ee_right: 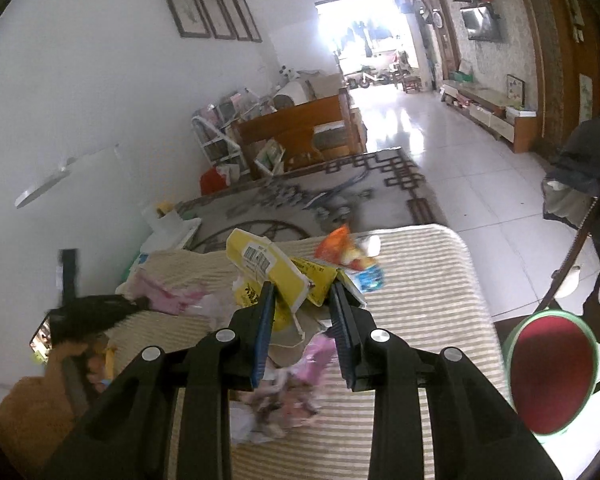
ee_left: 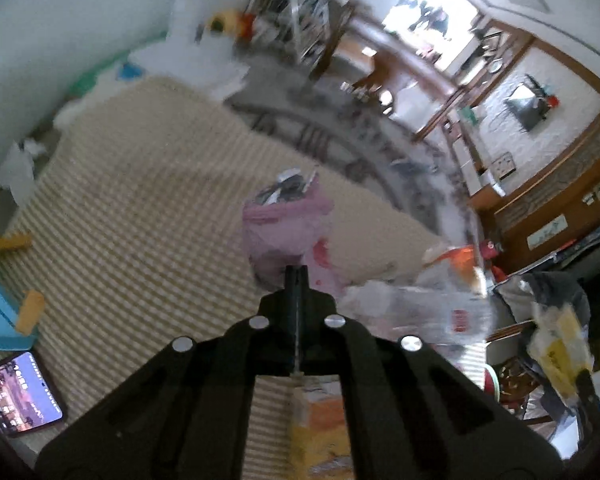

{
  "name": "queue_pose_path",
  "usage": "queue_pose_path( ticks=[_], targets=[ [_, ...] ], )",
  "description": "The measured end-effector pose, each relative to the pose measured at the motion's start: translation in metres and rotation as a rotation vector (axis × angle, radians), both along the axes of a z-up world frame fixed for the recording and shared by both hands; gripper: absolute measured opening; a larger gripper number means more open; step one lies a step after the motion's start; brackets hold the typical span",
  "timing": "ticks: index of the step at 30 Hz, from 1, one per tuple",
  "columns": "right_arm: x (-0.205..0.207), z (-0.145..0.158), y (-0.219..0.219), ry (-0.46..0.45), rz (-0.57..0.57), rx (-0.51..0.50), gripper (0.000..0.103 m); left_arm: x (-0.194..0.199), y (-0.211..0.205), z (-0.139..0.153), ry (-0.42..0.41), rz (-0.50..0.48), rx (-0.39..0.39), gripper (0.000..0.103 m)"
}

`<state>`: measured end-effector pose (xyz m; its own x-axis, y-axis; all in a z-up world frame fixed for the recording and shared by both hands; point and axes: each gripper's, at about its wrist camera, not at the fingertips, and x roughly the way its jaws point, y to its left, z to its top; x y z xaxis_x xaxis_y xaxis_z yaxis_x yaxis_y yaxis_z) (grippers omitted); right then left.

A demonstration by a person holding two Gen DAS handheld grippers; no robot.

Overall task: Collect trash
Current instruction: 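Grasp the pink wrapper with the left gripper while the right gripper grasps the yellow snack wrapper, then carry both wrappers over the red bucket and open both grippers to drop them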

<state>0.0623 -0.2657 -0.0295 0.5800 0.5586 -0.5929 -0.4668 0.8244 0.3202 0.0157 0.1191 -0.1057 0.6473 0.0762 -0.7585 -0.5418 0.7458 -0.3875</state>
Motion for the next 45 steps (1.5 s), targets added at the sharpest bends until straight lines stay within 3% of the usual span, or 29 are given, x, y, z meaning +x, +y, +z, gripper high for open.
queue_pose_path(
  ticks=[4, 7, 11, 14, 16, 19, 21, 26, 31, 33, 36, 38, 42, 45],
  targets=[
    [0.015, -0.005, -0.042, 0.009, -0.059, 0.006, 0.028, -0.001, -0.040, 0.053, -0.100, -0.026, 0.119, 0.000],
    [0.025, -0.011, -0.072, 0.032, -0.113, 0.005, 0.028, 0.007, -0.073, 0.079, -0.163, -0.080, 0.152, 0.000],
    [0.031, -0.017, -0.113, 0.060, -0.177, 0.012, 0.028, 0.024, -0.111, 0.096, -0.171, -0.144, 0.258, 0.000],
    [0.032, -0.024, -0.138, 0.086, -0.203, 0.002, 0.028, 0.038, -0.098, 0.080, -0.091, -0.155, 0.236, 0.007],
    [0.034, -0.031, -0.150, 0.104, -0.220, 0.000, 0.028, 0.036, -0.078, 0.060, -0.004, -0.143, 0.259, 0.028],
    [0.037, -0.044, -0.163, 0.147, -0.248, 0.010, 0.028, 0.027, -0.050, 0.025, 0.152, -0.130, 0.340, 0.041],
    [0.040, -0.050, -0.164, 0.166, -0.253, 0.014, 0.028, 0.025, -0.032, 0.002, 0.231, -0.130, 0.341, 0.050],
    [0.046, -0.056, -0.150, 0.192, -0.227, 0.024, 0.028, 0.027, -0.002, -0.062, 0.397, -0.147, 0.329, 0.057],
    [0.046, -0.056, -0.129, 0.193, -0.198, 0.001, 0.029, 0.038, 0.014, -0.089, 0.420, -0.172, 0.304, 0.066],
    [0.046, -0.057, -0.124, 0.196, -0.197, -0.007, 0.029, 0.043, 0.012, -0.097, 0.442, -0.201, 0.307, 0.066],
    [0.045, -0.056, -0.119, 0.195, -0.200, -0.013, 0.029, 0.045, 0.011, -0.108, 0.459, -0.218, 0.300, 0.034],
    [0.046, -0.056, -0.119, 0.192, -0.200, -0.009, 0.029, 0.040, 0.012, -0.103, 0.433, -0.184, 0.275, 0.025],
    [0.045, -0.055, -0.117, 0.181, -0.202, -0.016, 0.029, 0.026, 0.010, -0.070, 0.340, -0.114, 0.279, 0.022],
    [0.047, -0.056, -0.128, 0.177, -0.215, -0.013, 0.029, 0.018, -0.015, -0.020, 0.197, -0.100, 0.280, 0.022]
  ],
)
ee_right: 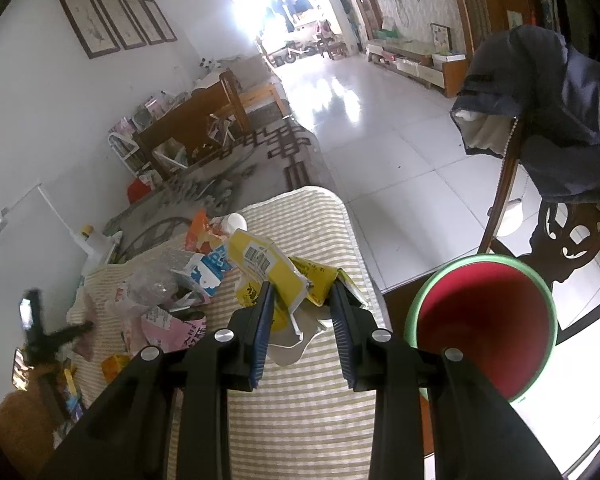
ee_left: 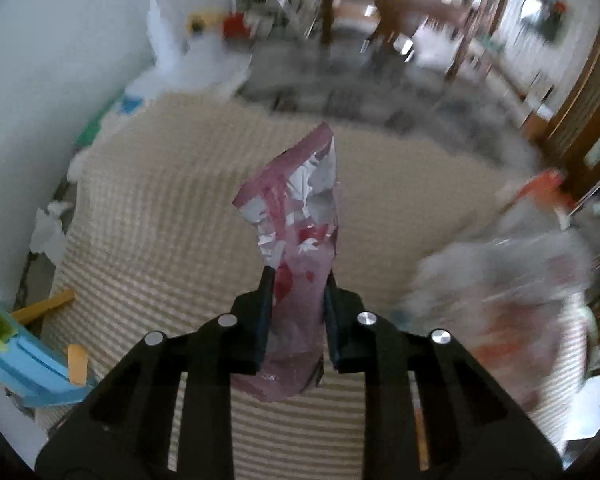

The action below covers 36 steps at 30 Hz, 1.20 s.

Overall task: Collect trash
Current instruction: 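Carry both wrappers over the red bucket and open both grippers to drop them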

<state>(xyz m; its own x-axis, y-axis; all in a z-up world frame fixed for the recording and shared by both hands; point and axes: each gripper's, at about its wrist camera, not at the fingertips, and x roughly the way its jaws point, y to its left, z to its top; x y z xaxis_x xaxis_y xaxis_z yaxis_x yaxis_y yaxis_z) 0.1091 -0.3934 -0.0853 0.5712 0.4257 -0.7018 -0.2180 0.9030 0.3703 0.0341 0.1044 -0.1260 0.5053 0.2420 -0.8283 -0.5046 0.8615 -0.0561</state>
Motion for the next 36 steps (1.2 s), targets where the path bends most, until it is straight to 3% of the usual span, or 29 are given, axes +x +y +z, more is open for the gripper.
queue_pose_path(
  ticks=[4, 9, 16, 20, 22, 23, 27, 32, 34, 36],
  targets=[
    [0.003, -0.001, -0.020, 0.005, -0.034, 0.014, 0.029, 0.007, -0.063, 0.055, -0.164, -0.125, -0.053, 0.022],
    [0.003, -0.004, -0.058, 0.018, -0.100, 0.018, 0.029, 0.036, -0.174, 0.074, -0.224, -0.397, -0.199, 0.022],
    [0.001, -0.044, -0.133, 0.127, -0.275, -0.068, 0.029, 0.087, -0.327, 0.038, -0.125, -0.686, -0.357, 0.022],
    [0.000, -0.066, -0.161, 0.169, -0.325, -0.082, 0.035, 0.106, -0.386, 0.021, -0.074, -0.783, -0.365, 0.022],
    [-0.003, -0.069, -0.172, 0.170, -0.347, -0.067, 0.047, 0.114, -0.413, 0.011, -0.034, -0.833, -0.350, 0.022],
    [-0.007, -0.069, -0.176, 0.164, -0.355, -0.069, 0.053, 0.118, -0.421, 0.005, -0.018, -0.849, -0.348, 0.022],
    [-0.017, -0.062, -0.189, 0.140, -0.384, -0.082, 0.060, 0.123, -0.456, -0.016, 0.036, -0.909, -0.342, 0.022],
    [-0.028, -0.054, -0.199, 0.125, -0.417, -0.082, 0.063, 0.127, -0.488, -0.037, 0.095, -0.973, -0.325, 0.023],
    [-0.030, -0.052, -0.202, 0.124, -0.426, -0.076, 0.063, 0.128, -0.497, -0.044, 0.110, -0.981, -0.315, 0.037],
    [-0.033, -0.049, -0.204, 0.118, -0.433, -0.073, 0.063, 0.129, -0.500, -0.047, 0.112, -0.979, -0.317, 0.044]
  ],
)
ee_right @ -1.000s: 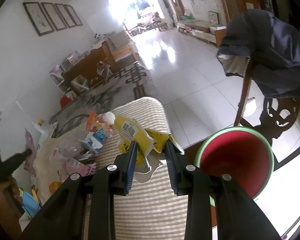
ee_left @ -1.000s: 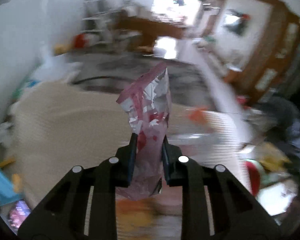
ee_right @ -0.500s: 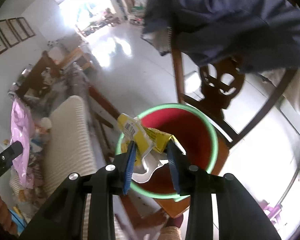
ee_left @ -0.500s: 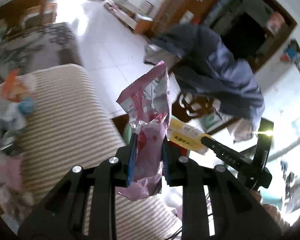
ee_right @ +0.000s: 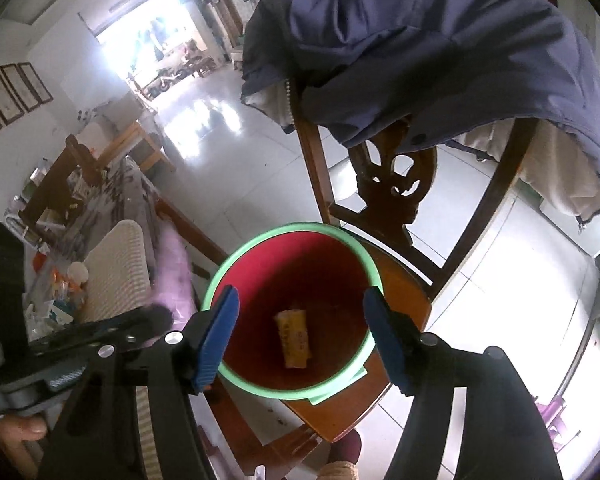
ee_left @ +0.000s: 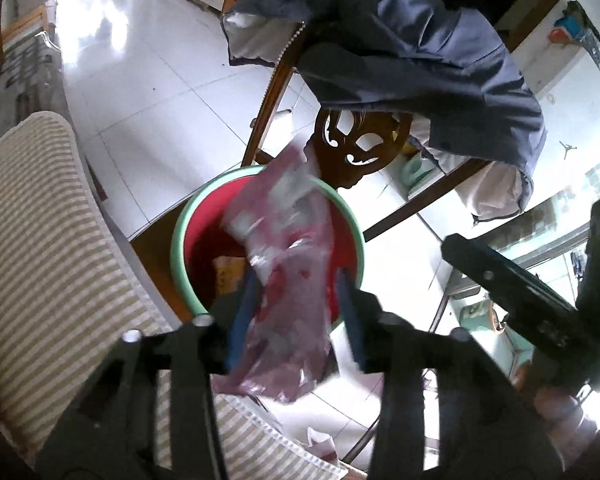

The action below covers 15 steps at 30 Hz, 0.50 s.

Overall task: Collect trash
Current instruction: 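Carry both wrappers over the red bucket and open both grippers to drop them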

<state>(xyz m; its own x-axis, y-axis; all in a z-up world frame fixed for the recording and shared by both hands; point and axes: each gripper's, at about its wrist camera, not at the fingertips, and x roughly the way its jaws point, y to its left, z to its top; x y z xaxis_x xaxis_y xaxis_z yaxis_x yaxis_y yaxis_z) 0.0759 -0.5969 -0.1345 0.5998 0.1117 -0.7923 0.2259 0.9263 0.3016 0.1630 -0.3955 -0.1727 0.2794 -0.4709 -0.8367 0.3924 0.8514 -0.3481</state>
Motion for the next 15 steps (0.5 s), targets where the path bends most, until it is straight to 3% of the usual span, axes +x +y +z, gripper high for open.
queue_pose_path(
  ticks=[3, 15],
  targets=[
    [-0.002, 0.006, 0.004, -0.014, -0.002, 0.000, 0.064, -0.004, 0.004, 0.004, -0.015, 0.013, -0.001, 0.054],
    [0.014, 0.036, 0.071, -0.092, 0.115, 0.004, 0.068, -0.046, 0.099, 0.064, -0.161, 0.151, -0.026, 0.056]
  ],
)
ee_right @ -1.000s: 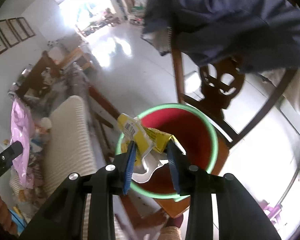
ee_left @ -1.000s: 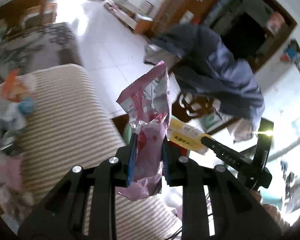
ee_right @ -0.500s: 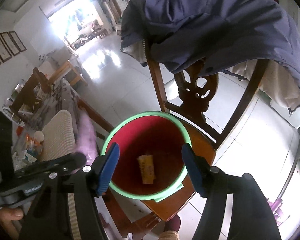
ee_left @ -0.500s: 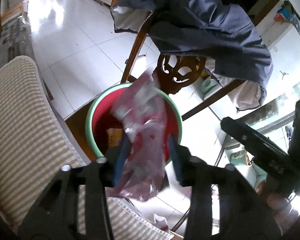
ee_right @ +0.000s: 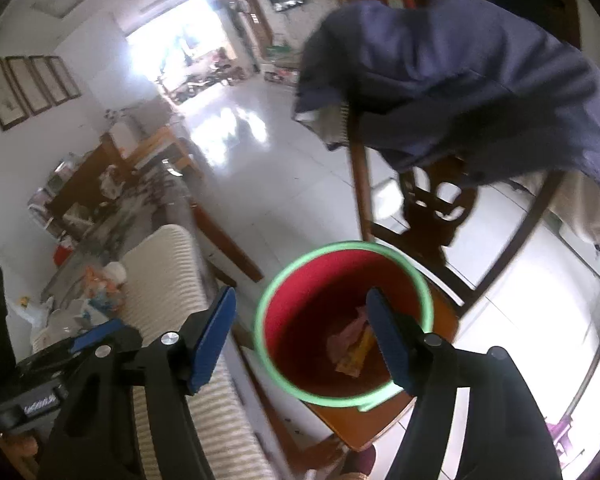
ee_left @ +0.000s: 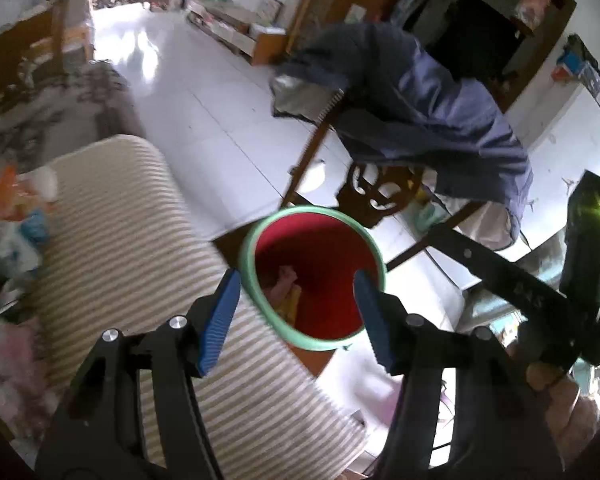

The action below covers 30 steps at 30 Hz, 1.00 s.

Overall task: Collect trash
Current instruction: 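Carry both wrappers over the red bucket and open both grippers to drop them, then grasp the yellow juice carton with the left gripper while the right gripper grasps the Pocky package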

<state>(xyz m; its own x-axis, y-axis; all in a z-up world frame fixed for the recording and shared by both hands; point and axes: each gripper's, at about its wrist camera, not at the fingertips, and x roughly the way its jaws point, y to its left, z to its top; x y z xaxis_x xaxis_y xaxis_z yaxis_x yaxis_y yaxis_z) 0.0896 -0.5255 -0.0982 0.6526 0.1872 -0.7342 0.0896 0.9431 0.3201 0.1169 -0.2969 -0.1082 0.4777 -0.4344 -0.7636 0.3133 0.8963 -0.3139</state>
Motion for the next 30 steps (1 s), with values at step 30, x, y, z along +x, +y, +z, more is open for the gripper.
queue_pose_path(
  ticks=[30],
  targets=[
    [-0.037, 0.005, 0.291, 0.009, 0.395, -0.108, 0.070, -0.099, 0.308, -0.087, 0.327, 0.506, 0.063, 0.079]
  ],
)
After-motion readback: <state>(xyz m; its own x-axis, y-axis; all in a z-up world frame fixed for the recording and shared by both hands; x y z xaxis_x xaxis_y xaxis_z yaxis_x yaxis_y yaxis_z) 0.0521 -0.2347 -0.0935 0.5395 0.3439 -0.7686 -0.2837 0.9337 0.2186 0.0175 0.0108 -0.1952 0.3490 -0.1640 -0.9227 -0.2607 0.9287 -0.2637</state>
